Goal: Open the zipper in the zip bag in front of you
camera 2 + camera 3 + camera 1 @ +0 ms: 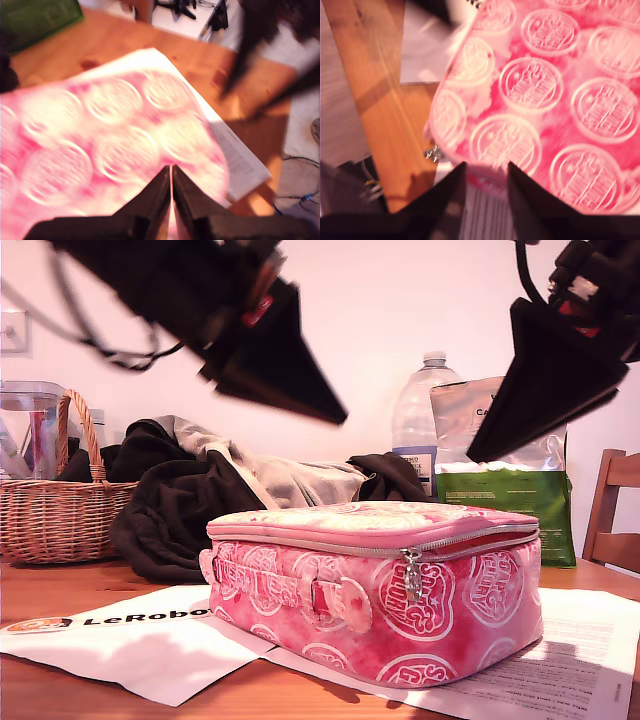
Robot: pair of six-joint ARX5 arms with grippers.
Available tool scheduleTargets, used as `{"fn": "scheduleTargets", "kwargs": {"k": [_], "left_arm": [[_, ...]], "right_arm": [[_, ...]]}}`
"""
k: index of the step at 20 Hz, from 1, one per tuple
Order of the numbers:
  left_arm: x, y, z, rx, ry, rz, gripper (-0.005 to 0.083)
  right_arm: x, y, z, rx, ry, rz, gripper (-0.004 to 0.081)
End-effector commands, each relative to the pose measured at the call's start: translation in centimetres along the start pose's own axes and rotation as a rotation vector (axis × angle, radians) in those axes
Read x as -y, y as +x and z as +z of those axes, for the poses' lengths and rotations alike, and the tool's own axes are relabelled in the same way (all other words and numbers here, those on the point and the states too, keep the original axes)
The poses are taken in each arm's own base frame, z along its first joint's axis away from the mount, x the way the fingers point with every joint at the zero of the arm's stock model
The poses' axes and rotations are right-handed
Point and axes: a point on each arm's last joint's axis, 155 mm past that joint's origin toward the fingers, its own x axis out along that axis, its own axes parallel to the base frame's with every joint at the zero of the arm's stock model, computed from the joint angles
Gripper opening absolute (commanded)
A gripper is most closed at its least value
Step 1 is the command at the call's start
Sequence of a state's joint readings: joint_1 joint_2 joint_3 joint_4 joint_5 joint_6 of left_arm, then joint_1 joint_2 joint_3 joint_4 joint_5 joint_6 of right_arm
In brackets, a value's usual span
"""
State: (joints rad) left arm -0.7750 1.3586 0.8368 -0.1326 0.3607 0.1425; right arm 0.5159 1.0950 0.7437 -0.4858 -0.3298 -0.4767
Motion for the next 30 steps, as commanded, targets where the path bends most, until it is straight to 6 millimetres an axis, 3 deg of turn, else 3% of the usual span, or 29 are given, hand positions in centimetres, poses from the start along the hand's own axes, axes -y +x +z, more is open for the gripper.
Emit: {"fn": "scheduleTargets", "kwargs": {"k": [1,3,7,12,15,17,20,22,25,30], "left_arm": [[0.7,0.1,-0.9,0.023,-0.035,0.014,-0.0021],[1.3,0.6,-1.7,0.05,-0.09,0.033,-0.0021],[3.0,1.7,-2.5,0.083,-0.17,0.11,-0.0021],[4.1,1.4,-2.0,0.185,-0.238,0.305,-0.0021],[4.4,0.9,-3.7,0.241,-0.266,0.388,-0.0021],[4.5,0.6,-3.9,0.29,-0.321,0.396,-0.0021],[5.0,2.0,-4.6,0.288,-0.342,0.38,-0.0011],[5.4,3.3,-5.6,0.268,-0.387,0.355,0.0052],[5.7,4.1,-5.8,0.277,-0.396,0.344,0.0248],[5.4,4.9,-6.2,0.28,-0.398,0.356,0.0274]], "right_arm": [[0.0,0.3,0.4,0.019,-0.018,-0.001,0.0129],[0.2,0.6,0.4,0.02,-0.017,-0.005,-0.0004],[0.8,1.8,0.6,0.022,0.019,-0.007,-0.0011],[1.3,3.3,0.6,0.022,0.034,-0.006,-0.0011],[1.7,3.6,1.0,0.041,0.039,-0.015,-0.0011],[2.0,3.5,1.6,0.064,0.036,-0.027,-0.0011],[2.3,3.4,2.1,0.084,0.053,-0.036,-0.0011],[2.3,3.4,2.1,0.085,0.053,-0.034,-0.0011],[2.3,3.4,2.1,0.085,0.053,-0.033,-0.0011],[2.3,3.4,2.1,0.086,0.053,-0.034,-0.0011]]}}
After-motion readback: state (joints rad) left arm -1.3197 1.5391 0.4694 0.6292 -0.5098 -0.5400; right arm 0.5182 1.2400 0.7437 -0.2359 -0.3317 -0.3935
